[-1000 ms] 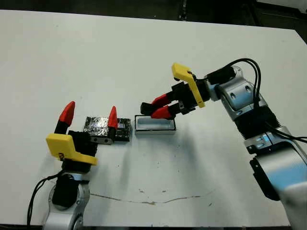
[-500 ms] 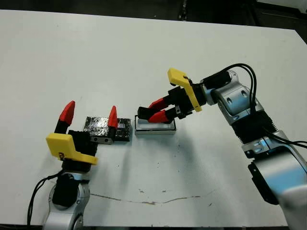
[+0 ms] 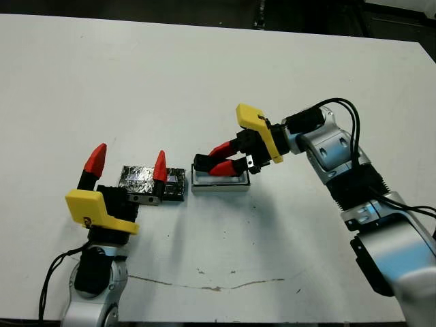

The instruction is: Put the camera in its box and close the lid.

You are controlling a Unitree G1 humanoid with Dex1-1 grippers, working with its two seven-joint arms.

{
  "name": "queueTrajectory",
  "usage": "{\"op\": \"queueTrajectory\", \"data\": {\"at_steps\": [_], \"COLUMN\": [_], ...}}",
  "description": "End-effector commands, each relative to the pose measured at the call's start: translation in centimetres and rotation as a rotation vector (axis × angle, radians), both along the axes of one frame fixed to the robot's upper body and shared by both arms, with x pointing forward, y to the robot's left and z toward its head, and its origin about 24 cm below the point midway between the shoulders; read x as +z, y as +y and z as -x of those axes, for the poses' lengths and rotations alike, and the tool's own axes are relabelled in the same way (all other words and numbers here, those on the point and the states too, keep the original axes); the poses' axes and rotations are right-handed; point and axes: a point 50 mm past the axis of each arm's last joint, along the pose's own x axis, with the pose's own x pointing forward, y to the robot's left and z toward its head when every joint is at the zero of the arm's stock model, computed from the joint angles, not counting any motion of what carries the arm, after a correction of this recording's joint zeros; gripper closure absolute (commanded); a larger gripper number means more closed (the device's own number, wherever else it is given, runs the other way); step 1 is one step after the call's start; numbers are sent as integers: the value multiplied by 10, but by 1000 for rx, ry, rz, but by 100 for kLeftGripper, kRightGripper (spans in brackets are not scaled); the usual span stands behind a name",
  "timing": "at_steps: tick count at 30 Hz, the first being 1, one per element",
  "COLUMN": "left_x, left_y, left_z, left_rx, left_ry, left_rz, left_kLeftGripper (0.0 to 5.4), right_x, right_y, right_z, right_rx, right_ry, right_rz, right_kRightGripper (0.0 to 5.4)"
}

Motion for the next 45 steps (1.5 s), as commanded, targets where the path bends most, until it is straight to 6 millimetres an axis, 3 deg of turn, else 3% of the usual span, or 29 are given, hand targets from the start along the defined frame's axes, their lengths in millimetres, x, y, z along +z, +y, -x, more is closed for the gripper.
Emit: {"op": "queueTrajectory", "data": {"at_steps": [1,45], "left_x": [-3,-4], "left_y": [1,1], "left_z": [1,3], "left_rx": [8,16], "left_ry": [16,21], "left_rz": [-8,-1], "left_kLeftGripper": [0,0], "right_x": [-4,-21], "right_y": [-2,-19], "right_z": [0,-1], "right_rx": [5,-33], "right_ry": [7,44], "right_rz": [4,90], "right_kRightGripper": [372,373]}}
